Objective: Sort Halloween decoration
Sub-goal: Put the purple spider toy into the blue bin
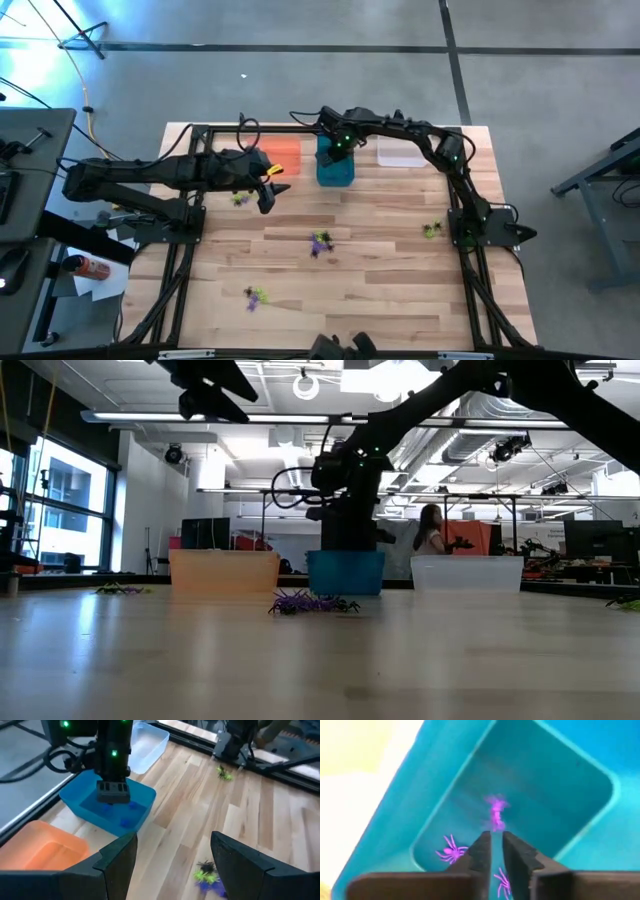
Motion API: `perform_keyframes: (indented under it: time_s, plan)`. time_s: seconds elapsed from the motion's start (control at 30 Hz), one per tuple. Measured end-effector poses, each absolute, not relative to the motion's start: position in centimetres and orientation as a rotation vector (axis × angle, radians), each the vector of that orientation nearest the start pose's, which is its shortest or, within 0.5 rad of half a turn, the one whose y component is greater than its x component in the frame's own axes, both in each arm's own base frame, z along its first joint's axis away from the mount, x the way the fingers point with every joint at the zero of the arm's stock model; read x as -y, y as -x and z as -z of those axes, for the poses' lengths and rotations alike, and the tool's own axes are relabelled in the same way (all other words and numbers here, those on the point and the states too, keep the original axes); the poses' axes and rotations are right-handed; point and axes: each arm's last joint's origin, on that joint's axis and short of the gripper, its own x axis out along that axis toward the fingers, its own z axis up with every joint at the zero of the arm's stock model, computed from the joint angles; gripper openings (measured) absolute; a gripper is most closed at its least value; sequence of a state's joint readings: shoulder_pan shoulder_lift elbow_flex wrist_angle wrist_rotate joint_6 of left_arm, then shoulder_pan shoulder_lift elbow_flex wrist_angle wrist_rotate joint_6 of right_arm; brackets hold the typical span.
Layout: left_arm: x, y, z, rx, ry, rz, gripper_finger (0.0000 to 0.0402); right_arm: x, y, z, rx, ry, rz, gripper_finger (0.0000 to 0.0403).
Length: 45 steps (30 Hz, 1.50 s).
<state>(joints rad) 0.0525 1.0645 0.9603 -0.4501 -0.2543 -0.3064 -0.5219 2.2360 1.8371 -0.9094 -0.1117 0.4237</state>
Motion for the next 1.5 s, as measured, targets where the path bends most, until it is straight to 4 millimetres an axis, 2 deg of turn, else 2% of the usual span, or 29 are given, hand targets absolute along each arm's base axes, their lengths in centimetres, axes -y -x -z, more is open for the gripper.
perform_keyframes:
  time_s: [0.17,0.3,0.43,0.57,0.67,0.8,0.9,1.0,1.13,1.23,1.37,1.5]
  plan:
    - [-1.9,-22.1,-32.6,-0.480,0.221,-0.371,0.0241,22.2,-40.1,-18.6,-1.191,-0.692,0.635,0.0139]
    - [-1.9,-21.8,-33.1,-0.465,0.218,-0.368,0.0241,22.3,-40.5,-20.1,-1.183,-0.631,0.554,0.0185]
    - [-1.9,-21.6,-33.5,-0.448,0.220,-0.366,0.0241,22.4,-40.8,-22.9,-1.162,-0.585,0.521,0.0200]
    - [-1.9,-21.6,-33.5,-0.443,0.237,-0.369,0.0241,21.4,-41.0,-26.1,-1.137,-0.508,0.471,0.0200]
    - [-1.9,-21.6,-33.5,-0.438,0.260,-0.375,0.0241,19.3,-41.0,-28.4,-1.112,-0.409,0.419,0.0196]
    - [-1.9,-21.6,-33.5,-0.442,0.245,-0.371,0.0241,16.0,-39.6,-30.5,-1.110,-0.305,0.414,0.0193]
    - [-1.9,-21.6,-33.5,-0.440,0.244,-0.373,0.0241,13.7,-37.5,-30.9,-1.112,-0.284,0.426,0.0193]
    - [-2.0,-21.6,-33.5,-0.440,0.244,-0.377,0.0241,11.1,-34.7,-30.3,-1.072,-0.338,0.447,0.0193]
    - [-1.9,-21.6,-33.5,-0.451,0.226,-0.337,0.0241,7.1,-30.9,-29.1,-0.939,-0.473,0.459,0.0193]
    - [-1.7,-21.7,-33.5,-0.472,0.195,-0.243,0.0241,4.2,-28.8,-28.8,-0.781,-0.576,0.413,0.0193]
    - [-1.2,-21.5,-33.1,-0.532,0.166,-0.146,0.0241,1.3,-27.5,-29.4,-0.560,-0.688,0.308,0.0193]
    - [-0.9,-21.0,-32.3,-0.631,0.162,-0.112,0.0241,-0.6,-27.5,-30.3,-0.431,-0.703,0.274,0.0193]
